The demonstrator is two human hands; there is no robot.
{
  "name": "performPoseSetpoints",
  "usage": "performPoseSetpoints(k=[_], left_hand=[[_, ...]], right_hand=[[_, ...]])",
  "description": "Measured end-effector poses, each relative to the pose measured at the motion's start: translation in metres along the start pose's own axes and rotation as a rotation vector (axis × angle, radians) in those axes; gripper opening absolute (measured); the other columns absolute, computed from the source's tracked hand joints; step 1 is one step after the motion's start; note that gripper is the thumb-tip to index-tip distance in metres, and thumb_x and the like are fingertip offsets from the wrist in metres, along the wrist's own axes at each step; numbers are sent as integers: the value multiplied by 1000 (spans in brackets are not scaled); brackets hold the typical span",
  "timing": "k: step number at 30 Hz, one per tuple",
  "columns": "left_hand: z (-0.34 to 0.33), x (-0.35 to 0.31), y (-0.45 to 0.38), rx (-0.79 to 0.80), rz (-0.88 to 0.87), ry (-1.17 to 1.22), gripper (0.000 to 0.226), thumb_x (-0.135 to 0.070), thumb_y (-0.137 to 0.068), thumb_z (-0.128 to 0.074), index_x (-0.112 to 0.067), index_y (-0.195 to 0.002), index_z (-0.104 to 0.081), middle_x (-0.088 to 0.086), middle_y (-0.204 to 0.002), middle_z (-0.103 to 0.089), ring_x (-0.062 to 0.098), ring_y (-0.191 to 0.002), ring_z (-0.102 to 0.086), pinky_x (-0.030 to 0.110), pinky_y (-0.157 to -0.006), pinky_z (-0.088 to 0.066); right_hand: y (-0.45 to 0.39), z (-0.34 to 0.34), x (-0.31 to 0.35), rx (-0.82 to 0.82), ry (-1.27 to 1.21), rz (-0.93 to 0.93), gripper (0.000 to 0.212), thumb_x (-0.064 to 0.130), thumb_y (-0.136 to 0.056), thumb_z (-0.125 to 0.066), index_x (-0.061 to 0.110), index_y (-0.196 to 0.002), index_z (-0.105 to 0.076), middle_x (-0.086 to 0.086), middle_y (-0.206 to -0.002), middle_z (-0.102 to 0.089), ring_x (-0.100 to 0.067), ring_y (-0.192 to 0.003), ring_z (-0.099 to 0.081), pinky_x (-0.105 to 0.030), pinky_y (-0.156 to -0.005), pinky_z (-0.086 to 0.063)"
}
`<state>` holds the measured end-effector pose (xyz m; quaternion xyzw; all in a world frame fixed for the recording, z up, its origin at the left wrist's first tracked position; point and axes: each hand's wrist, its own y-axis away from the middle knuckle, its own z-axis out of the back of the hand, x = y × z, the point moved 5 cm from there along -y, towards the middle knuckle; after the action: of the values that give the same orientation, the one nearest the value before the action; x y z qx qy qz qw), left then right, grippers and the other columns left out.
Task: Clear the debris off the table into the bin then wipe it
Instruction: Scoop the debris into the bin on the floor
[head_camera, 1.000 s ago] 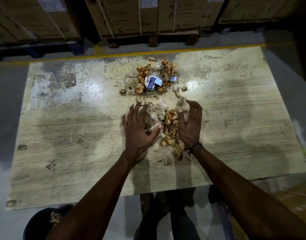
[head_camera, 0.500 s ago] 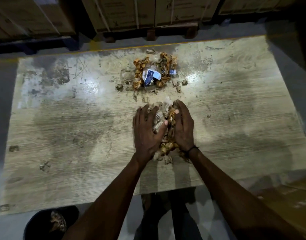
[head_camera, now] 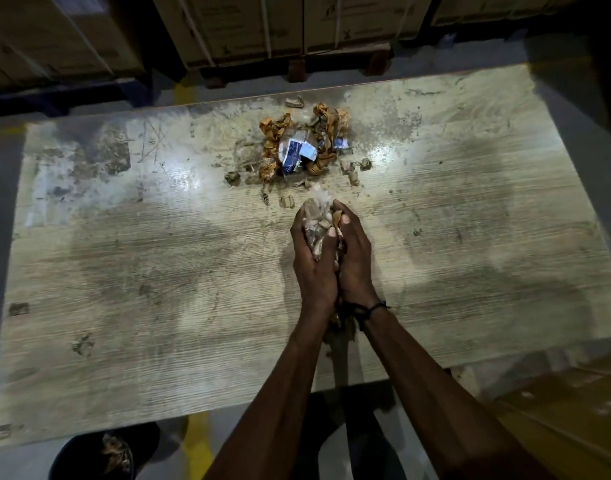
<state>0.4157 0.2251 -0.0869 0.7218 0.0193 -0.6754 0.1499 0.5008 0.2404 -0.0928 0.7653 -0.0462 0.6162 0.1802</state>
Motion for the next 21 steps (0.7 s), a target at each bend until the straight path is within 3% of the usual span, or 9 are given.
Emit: performPoseSetpoints(k=[2,6,11,14,16,19,21], left_hand=[[-2,-3,0,8,28,41,52,-16,-108,-56,-33,-154,-42,-16,-151,-54,6,-138,-54,36,-113,-49],[1,-12,2,1,59,79,46,-7,-107,-54,-17,-152,-50,-4,-144,-63,9,-130,-62,27,-104,-52],[2,-43,13,32,85,221,38,-16,-101,-57,-30,-135,-63,4,-135,-69,24,-125,-65,42,-103,-54],[4,-75,19,-16,83,285,31,-35,-100,-57,-24,-127,-68,4,-132,-70,23,-126,-65,40,-103,-52],[5,-98,22,-49,83,305,22,-40,-103,-58,-32,-117,-74,-3,-124,-74,18,-121,-67,40,-103,-52],[8,-137,28,-68,71,317,22,-35,-107,-58,-45,-104,-77,-13,-112,-76,10,-113,-69,36,-101,-52],[12,-160,32,-87,59,346,17,-34,-106,-59,-32,-104,-76,-13,-104,-75,8,-103,-69,34,-94,-52]], right_hand=[[-2,1,-1,-7,-84,-85,34,22,-110,-50,9,-138,-63,-7,-138,-67,-21,-130,-62,-33,-105,-52],[0,-3,6,-10,-122,-145,37,27,-101,-61,8,-132,-65,-13,-137,-67,-27,-127,-64,-32,-97,-53],[13,-10,36,33,-168,-101,42,16,-103,-59,23,-145,-55,-10,-148,-58,-25,-133,-60,-40,-106,-52],[24,-17,68,68,-122,-52,40,6,-105,-51,8,-144,-56,-2,-140,-64,-7,-124,-65,-23,-97,-53],[30,-22,86,68,-84,-12,41,14,-102,-53,6,-141,-59,0,-139,-64,-4,-124,-63,-18,-95,-52],[39,-32,115,61,-47,22,43,24,-96,-51,9,-133,-65,-1,-136,-67,-11,-129,-61,-25,-102,-51],[46,-41,138,70,-47,43,38,24,-96,-50,10,-126,-68,-5,-134,-68,-19,-129,-62,-35,-104,-51]])
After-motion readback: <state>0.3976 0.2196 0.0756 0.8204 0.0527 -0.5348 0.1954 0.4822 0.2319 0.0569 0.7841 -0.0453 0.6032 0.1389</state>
